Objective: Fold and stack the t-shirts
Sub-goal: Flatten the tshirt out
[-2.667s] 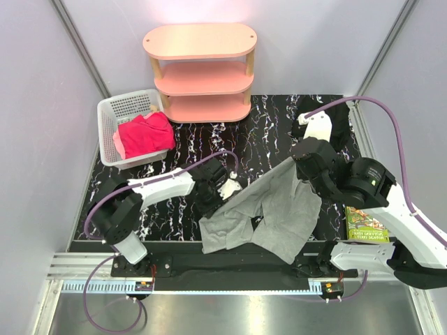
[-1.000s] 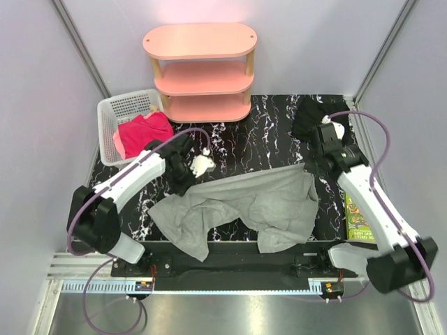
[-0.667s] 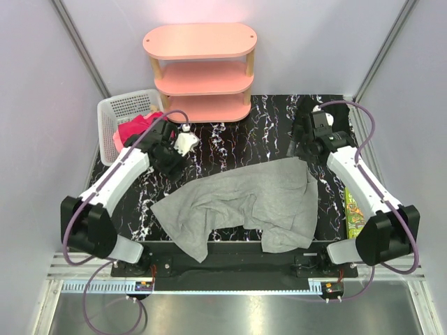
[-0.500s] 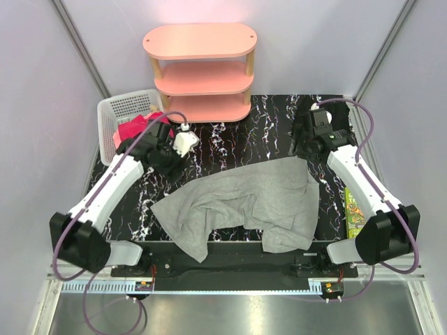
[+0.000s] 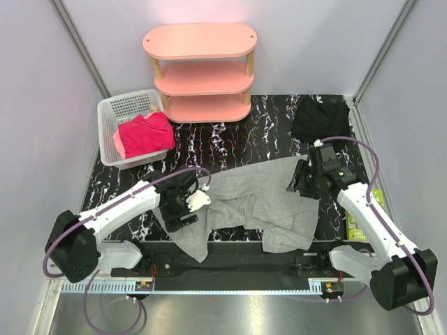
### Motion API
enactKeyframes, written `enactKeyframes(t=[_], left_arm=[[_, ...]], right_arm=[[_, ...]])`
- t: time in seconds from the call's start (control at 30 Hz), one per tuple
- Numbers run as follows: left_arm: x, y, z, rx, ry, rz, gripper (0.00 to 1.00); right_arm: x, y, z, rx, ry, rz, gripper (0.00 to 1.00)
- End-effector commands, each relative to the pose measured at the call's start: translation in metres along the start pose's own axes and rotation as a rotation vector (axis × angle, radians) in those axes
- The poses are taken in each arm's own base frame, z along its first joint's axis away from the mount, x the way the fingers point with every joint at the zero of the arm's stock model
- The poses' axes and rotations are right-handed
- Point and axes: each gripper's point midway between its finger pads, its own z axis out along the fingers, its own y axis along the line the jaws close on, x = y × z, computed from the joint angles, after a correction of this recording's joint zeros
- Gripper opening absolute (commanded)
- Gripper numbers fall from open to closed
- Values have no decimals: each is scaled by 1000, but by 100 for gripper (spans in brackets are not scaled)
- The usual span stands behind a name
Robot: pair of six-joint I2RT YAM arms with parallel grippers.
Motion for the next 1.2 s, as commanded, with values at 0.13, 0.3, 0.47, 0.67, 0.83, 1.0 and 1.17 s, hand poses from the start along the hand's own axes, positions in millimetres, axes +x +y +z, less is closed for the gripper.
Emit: enactKeyframes(t=[0.13,0.3,0.47,0.67,0.83,1.0,1.17], left_arm=[[-3,0,12,-28,-3,11,75],[-14,-4,17,-24,-12,50,76],[-14,-9,29,-13,30,96,76],[-10,-7,44,-18,49,102,72],[-10,-7,45,-22,41,100,59],[-12,-1,43,-58,40,99,48],[-13,1,42,-67,37,99,45]], right_arm=[[12,8,4,-38,49,49,58],[13,7,6,-26,55,49,59],[17,0,10,1,57,70,60],[36,-17,34,62,92,134,60],[68,-23,58,59,191,168,58],[85,-24,55,45,220,175,59],[100,-29,57,50,253,182,59]])
